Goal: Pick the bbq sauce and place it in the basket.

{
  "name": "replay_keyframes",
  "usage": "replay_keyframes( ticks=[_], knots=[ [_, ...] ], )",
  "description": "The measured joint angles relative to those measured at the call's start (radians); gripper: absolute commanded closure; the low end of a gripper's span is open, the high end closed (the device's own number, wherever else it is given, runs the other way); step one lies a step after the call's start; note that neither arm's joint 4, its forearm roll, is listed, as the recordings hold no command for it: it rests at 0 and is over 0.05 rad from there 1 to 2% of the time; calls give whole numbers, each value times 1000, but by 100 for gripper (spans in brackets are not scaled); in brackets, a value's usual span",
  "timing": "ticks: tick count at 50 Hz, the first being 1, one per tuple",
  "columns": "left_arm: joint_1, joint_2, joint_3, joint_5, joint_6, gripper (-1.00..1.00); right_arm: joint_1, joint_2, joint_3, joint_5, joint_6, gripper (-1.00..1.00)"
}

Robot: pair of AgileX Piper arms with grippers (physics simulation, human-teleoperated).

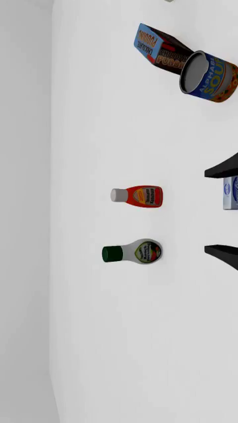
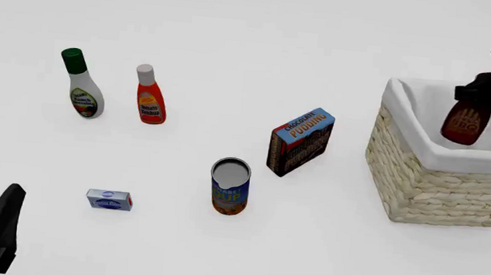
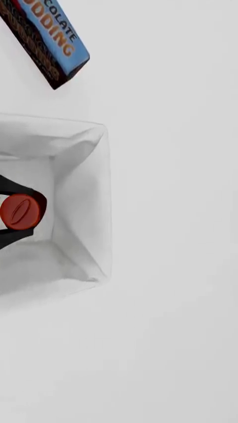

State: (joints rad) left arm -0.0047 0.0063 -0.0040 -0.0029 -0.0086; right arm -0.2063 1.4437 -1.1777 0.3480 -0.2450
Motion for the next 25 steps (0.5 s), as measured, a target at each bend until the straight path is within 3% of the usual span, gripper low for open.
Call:
replay_keyframes(
  ticks=[25],
  knots=[
    [0,0,0,0,0,-100,-4,110,29,-88,-1,100]
  ],
)
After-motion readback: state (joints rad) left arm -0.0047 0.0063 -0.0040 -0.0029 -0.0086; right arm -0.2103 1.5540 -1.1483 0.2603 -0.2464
